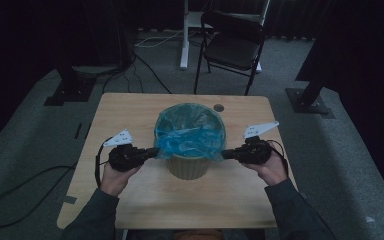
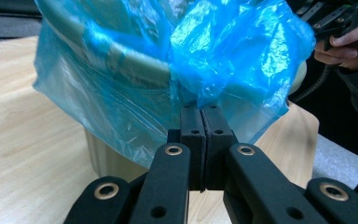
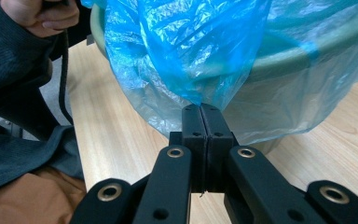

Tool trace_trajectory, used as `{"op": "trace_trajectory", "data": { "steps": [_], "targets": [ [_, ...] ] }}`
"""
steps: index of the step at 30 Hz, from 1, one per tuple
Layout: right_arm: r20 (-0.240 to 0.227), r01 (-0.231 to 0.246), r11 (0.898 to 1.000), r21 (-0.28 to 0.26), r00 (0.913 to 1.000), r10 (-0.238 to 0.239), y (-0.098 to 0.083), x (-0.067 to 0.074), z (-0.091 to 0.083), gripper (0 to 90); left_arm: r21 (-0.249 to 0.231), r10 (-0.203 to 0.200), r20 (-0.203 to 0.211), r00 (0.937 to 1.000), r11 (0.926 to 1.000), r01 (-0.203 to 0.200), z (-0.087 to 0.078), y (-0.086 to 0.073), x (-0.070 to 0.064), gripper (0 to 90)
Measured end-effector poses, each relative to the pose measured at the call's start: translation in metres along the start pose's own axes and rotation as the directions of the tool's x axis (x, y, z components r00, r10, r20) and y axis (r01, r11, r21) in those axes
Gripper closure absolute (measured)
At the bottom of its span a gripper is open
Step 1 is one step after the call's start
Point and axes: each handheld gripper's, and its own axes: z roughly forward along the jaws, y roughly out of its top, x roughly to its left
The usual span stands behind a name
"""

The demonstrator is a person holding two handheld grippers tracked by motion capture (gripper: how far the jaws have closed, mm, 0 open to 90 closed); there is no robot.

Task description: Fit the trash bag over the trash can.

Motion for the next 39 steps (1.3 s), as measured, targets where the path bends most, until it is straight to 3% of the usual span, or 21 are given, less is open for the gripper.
{"op": "trace_trajectory", "data": {
  "steps": [13,20,26,31,35,39],
  "targets": [
    [-0.032,-0.018,0.999,0.049,0.9993,0.02,-0.014,-0.004,0.021,89.8,0.052,-0.004,0.006,1.0,0.9986,0.003,0.014,-0.017,0.002,89.1],
    [-0.046,-0.008,0.998,0.066,0.9989,0.011,-0.016,-0.001,0.026,89.8,0.088,0.018,-0.027,0.9995,0.996,-0.016,0.016,-0.022,0.005,89.1],
    [-0.051,0.0,0.998,0.066,0.9987,0.003,-0.017,0.002,0.026,89.6,0.12,0.005,-0.052,0.9986,0.9928,0.001,0.018,-0.027,0.009,89.1],
    [-0.077,0.02,0.999,0.026,0.9969,-0.018,-0.018,0.006,0.023,89.2,0.152,-0.019,-0.077,0.9969,0.988,0.03,0.019,-0.032,0.015,89.0],
    [-0.057,0.02,0.999,0.038,0.9982,-0.017,-0.019,0.004,0.022,89.4,0.141,-0.052,-0.08,0.9955,0.988,0.063,0.016,-0.035,0.02,89.0],
    [-0.038,-0.004,0.998,0.068,0.9993,0.006,-0.025,-0.001,0.026,90.0,0.152,-0.038,-0.086,0.9956,0.987,0.051,0.015,-0.036,0.017,88.8]
  ]
}}
